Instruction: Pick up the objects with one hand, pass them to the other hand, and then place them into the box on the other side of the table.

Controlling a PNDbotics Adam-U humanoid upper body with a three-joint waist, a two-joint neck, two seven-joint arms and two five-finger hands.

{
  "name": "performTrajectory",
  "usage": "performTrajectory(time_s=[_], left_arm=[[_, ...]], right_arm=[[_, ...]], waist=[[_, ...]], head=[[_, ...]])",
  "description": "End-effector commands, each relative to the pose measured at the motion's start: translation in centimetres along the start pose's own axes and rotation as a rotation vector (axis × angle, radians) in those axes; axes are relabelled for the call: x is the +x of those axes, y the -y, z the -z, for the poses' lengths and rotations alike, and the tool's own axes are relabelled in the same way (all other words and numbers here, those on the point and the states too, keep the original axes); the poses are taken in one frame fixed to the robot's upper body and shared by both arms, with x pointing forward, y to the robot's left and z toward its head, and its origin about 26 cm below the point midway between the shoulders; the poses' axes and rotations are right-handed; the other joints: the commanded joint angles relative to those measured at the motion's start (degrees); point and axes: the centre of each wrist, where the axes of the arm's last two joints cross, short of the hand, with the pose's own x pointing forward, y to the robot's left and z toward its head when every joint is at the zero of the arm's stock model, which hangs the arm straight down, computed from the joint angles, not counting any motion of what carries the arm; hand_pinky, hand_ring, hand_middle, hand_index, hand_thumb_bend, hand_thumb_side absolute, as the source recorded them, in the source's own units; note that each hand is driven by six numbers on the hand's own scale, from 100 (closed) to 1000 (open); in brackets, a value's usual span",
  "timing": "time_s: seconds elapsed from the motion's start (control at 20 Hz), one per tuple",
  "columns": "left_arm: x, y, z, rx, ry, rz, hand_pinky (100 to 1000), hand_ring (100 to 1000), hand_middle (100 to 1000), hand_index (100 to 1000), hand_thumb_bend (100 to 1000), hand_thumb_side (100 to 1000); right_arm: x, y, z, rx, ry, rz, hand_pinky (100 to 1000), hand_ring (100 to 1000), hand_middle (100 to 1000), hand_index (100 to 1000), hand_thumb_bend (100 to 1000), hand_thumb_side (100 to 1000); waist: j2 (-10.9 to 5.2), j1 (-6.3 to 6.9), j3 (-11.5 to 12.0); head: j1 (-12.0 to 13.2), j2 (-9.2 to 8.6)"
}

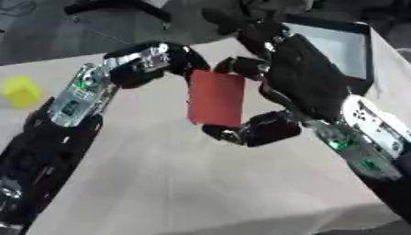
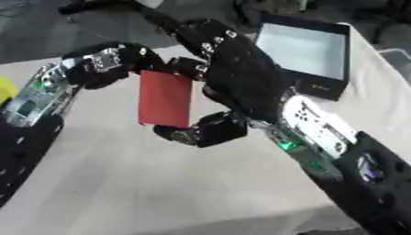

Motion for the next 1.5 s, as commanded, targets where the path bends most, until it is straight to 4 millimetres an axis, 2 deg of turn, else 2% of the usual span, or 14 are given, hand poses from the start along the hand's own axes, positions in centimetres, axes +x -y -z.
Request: performTrajectory(time_s=[0.05, 0.15, 0.3, 0.45, 0.6, 0.65, 0.75, 0.8, 0.85, 1.0, 1.1, 1.25, 1.45, 1.5], left_arm=[[0.4, -1.5, -0.8, -0.014, 0.02, 0.068, 602, 535, 556, 771, 100, 944], [0.1, -2.0, -1.9, 0.015, 0.001, 0.069, 603, 537, 558, 773, 100, 935], [0.1, -3.4, -4.8, 0.071, -0.033, 0.107, 604, 537, 558, 774, 100, 885], [1.3, -5.1, -8.9, 0.153, -0.019, 0.14, 605, 538, 559, 776, 100, 823], [3.5, -6.5, -13.7, 0.241, 0.012, 0.176, 607, 539, 561, 778, 100, 754], [4.1, -6.6, -14.7, 0.258, 0.023, 0.179, 607, 539, 561, 778, 100, 754], [5.9, -6.7, -18.3, 0.322, 0.039, 0.187, 608, 541, 563, 779, 100, 707], [6.7, -6.5, -20.0, 0.35, 0.045, 0.184, 608, 541, 564, 781, 100, 702], [7.5, -6.2, -21.4, 0.373, 0.055, 0.18, 608, 540, 562, 779, 100, 696], [9.3, -5.0, -24.4, 0.428, 0.092, 0.16, 608, 540, 563, 778, 100, 680], [10.1, -3.9, -25.9, 0.46, 0.113, 0.143, 608, 541, 563, 778, 100, 678], [10.9, -2.4, -26.9, 0.497, 0.148, 0.119, 607, 539, 560, 777, 100, 674], [11.3, -1.1, -26.8, 0.515, 0.186, 0.098, 608, 540, 561, 777, 100, 676], [11.3, -1.0, -26.6, 0.52, 0.2, 0.094, 608, 540, 561, 777, 100, 678]], right_arm=[[-0.6, 0.8, 0.0, -0.006, 0.009, -0.029, 768, 813, 1000, 339, 132, 576], [-0.8, 0.8, -0.2, -0.003, -0.003, -0.035, 768, 813, 1000, 336, 109, 557], [-1.4, 0.9, -1.0, 0.031, -0.041, -0.059, 773, 813, 1000, 330, 100, 496], [-2.4, 1.2, -2.6, 0.093, -0.106, -0.103, 783, 815, 1000, 324, 100, 457], [-3.5, 1.6, -4.6, 0.162, -0.192, -0.16, 785, 816, 1000, 335, 100, 438], [-3.7, 1.7, -4.9, 0.176, -0.21, -0.172, 785, 816, 1000, 335, 100, 438], [-4.6, 2.2, -6.7, 0.227, -0.305, -0.216, 767, 812, 1000, 326, 100, 432], [-5.0, 2.5, -7.5, 0.248, -0.356, -0.241, 764, 810, 1000, 326, 100, 357], [-5.5, 2.8, -8.2, 0.263, -0.404, -0.264, 751, 807, 1000, 326, 100, 434], [-6.7, 4.1, -10.3, 0.294, -0.583, -0.339, 711, 797, 1000, 335, 100, 441], [-8.0, 4.8, -11.7, 0.315, -0.735, -0.403, 667, 785, 1000, 347, 177, 447], [-10.8, 5.4, -14.3, 0.316, -0.951, -0.501, 626, 778, 1000, 352, 265, 449], [-14.2, 6.0, -17.8, 0.292, -1.153, -0.598, 597, 774, 1000, 389, 378, 482], [-14.9, 6.3, -18.6, 0.284, -1.2, -0.62, 591, 773, 1000, 400, 407, 483]], waist=[[-0.75, -0.2, -0.09], [-0.77, -0.17, -0.16], [-0.88, -0.11, -0.03], [-1.1, 0.15, 0.67], [-1.22, 0.48, 1.88], [-1.22, 0.55, 2.11], [-1.16, 0.76, 3.21], [-1.11, 0.88, 3.77], [-1.06, 0.98, 4.26], [-0.9, 1.3, 5.9], [-0.73, 1.5, 7.33], [-0.38, 1.77, 9.71], [0.44, 1.9, 13.22], [0.86, 1.88, 14.4]], head=[[-0.3, -0.13], [-0.43, -0.13], [-1.16, -0.13], [-2.91, -0.13], [-5.68, -0.13], [-6.19, -0.13], [-8.84, -0.13], [-10.03, -0.13], [-11.03, -0.13], [-14.18, -0.13], [-16.67, -0.13], [-20.28, -0.13], [-24.77, -0.17], [-26.1, -0.73]])
